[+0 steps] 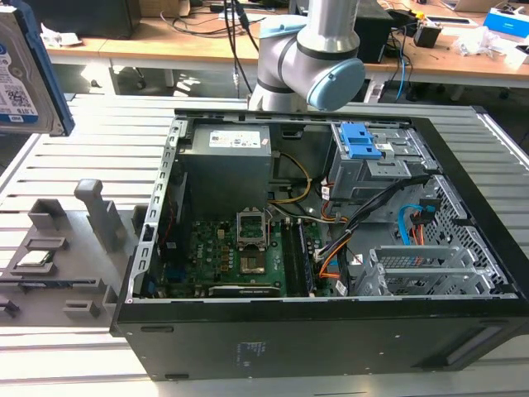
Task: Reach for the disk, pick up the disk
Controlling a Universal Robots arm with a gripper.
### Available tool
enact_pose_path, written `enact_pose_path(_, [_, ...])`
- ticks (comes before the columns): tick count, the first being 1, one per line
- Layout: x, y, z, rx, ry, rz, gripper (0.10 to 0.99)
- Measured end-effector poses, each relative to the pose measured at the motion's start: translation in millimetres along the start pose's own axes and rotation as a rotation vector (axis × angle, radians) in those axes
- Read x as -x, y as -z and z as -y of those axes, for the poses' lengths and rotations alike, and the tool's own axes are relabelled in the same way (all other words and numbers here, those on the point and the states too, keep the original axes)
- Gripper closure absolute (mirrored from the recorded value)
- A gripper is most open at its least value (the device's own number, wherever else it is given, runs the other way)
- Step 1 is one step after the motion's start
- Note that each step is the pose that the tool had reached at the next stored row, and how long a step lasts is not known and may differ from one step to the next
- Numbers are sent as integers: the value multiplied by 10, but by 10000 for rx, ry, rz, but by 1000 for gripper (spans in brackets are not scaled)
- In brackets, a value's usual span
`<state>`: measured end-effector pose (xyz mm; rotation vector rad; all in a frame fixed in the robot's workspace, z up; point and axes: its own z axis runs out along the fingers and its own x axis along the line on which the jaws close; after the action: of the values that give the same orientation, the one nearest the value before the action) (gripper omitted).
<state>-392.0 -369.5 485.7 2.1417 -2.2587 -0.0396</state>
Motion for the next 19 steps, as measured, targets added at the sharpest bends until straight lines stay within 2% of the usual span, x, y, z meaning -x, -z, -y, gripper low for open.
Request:
enact_pose_path(5, [0, 60, -2, 1, 0, 0, 718])
enact_pose_path(12, [0, 183, -7, 1, -1, 0, 718])
enact_pose_path(19, [-1, 197, -7, 1, 0, -1, 718])
